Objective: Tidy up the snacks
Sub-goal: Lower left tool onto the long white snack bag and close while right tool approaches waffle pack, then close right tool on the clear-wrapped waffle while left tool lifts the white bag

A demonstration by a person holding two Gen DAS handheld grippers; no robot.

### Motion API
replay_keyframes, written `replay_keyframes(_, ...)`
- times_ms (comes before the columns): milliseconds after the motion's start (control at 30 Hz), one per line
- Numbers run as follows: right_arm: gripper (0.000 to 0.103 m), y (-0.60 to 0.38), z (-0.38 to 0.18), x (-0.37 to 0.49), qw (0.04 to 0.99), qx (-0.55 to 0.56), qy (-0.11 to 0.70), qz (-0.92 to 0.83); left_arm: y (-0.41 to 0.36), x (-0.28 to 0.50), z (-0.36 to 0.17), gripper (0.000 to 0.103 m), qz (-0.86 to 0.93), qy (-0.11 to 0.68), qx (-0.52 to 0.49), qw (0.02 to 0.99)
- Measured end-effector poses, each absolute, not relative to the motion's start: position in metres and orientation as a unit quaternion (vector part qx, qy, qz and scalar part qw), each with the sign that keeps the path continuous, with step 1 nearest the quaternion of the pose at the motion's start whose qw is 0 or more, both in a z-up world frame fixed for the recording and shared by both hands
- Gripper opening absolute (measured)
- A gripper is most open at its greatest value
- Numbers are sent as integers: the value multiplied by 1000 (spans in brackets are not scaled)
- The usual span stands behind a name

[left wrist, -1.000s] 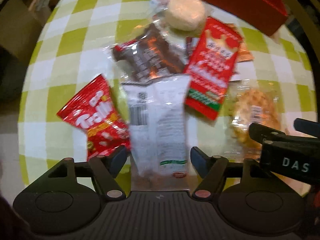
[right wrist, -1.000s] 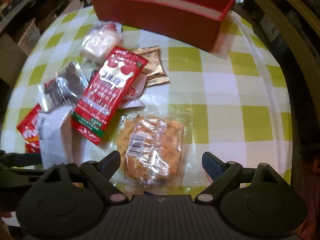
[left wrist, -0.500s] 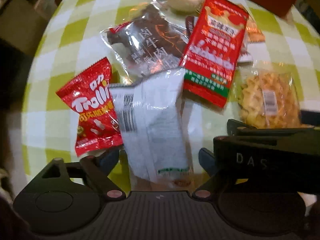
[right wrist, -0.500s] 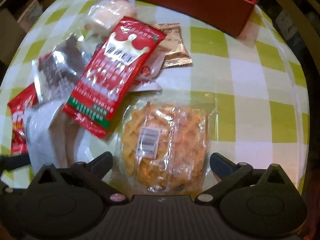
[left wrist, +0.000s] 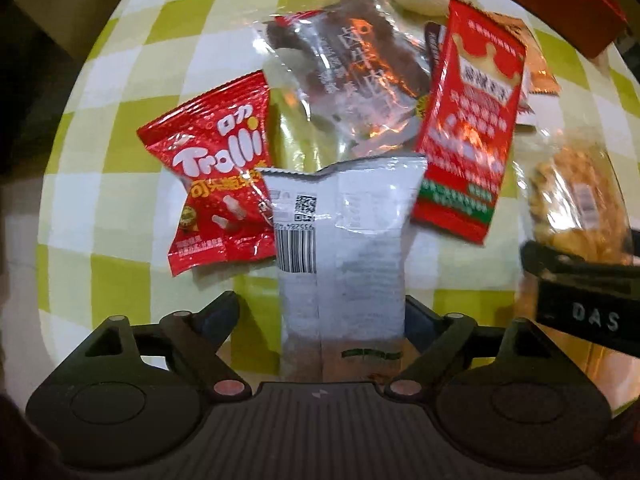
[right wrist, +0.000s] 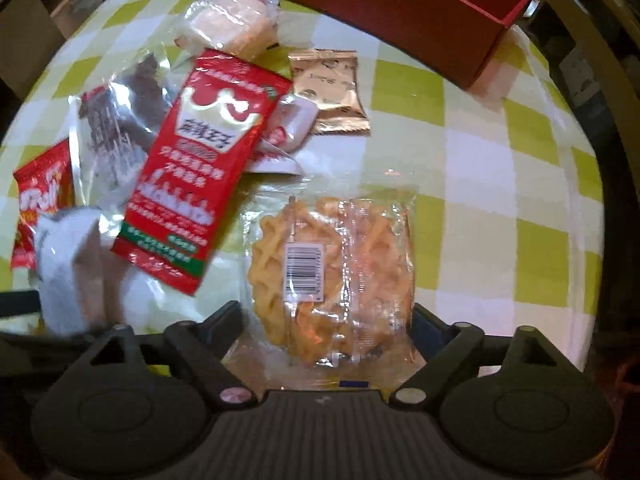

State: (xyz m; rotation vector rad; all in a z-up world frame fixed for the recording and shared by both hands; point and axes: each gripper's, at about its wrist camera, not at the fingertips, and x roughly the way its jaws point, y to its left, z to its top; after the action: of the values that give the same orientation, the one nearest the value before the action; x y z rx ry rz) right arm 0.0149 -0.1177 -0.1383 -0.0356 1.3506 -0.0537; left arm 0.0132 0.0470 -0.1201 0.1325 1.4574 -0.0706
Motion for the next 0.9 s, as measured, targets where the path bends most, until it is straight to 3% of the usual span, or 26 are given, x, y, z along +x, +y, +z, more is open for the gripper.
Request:
replay_keyframes(67,90,-119,-138,12,780,-28,625,-24,50,14,-121,85,-34,667,56,742)
replay_keyframes(200,85,-109,-135,8,783,-65,618,-18,36,12,-114,67,-51,660,74,746)
replay_keyframes(300,83,-106,-133,4,786,-83,613,-16,27,11,-111,59,-56,653,92,750)
replay_keyframes(600,80,-108,-126,-1,799,-101,592,-24,23,12,-104,49,-49,641,116,757)
replay_keyframes(767,80,-106,-130,-2,796,-112,595,-18,13,5,-100,61,-41,634,137,760)
replay_keyframes(833,80,-106,-128,-2,798,-107,593,-13,12,3,-99,82,-33,627,153,763)
replay_keyframes(900,80,-106,-127,-2,800,-105,591,-11,15,5,-109,87,-20,622,162,766)
